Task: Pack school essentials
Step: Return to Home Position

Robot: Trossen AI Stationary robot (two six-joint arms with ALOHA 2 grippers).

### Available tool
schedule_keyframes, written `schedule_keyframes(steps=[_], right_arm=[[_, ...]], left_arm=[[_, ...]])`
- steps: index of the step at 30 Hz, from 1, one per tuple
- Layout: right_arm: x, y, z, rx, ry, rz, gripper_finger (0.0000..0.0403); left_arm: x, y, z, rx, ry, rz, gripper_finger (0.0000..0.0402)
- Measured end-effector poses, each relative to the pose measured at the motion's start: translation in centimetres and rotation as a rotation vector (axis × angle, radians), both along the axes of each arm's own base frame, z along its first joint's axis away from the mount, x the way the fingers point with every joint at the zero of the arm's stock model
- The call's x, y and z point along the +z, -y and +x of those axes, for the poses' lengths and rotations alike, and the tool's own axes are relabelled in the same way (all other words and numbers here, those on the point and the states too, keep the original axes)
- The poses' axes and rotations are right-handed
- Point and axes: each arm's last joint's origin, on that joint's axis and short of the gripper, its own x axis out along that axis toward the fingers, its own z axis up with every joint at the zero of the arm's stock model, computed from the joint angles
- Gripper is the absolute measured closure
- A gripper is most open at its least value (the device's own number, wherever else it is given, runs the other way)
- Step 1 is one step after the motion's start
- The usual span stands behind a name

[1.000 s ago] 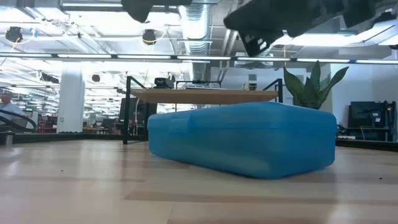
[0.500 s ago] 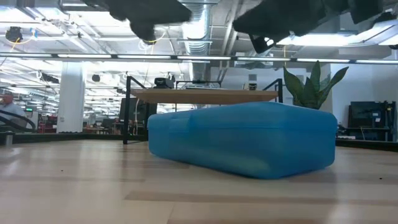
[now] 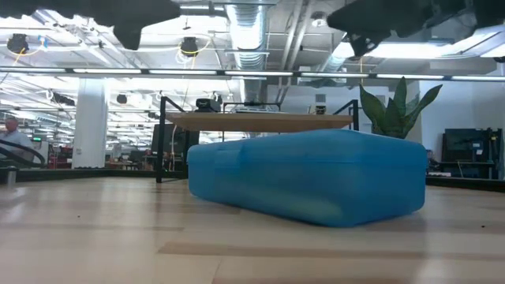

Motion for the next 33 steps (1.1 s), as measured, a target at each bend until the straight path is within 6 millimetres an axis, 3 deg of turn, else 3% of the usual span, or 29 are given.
schedule_keyframes(steps=[7,20,28,33], right_arm=[[0.4,1.5,-2.2,-0.034,0.055,-0.004,0.0395],[0.3,3.9,-6.0,-0.101,0.131,-0.026,0.0395],[-0.8,4.9,-7.1,-0.139,0.187,-0.009,0.0395],[-0.7,5.1,-7.6,-0.138,0.182,-0.016,0.0394]], left_arm=[[1.4,-2.2,-1.6,0.037,0.069,-0.007,0.0401],[1.3,-5.6,-1.6,0.063,0.023,0.0,0.0401],[1.0,-7.5,-1.3,0.064,0.011,-0.016,0.0401],[1.8,-7.7,-2.1,0.063,0.052,-0.007,0.0402]])
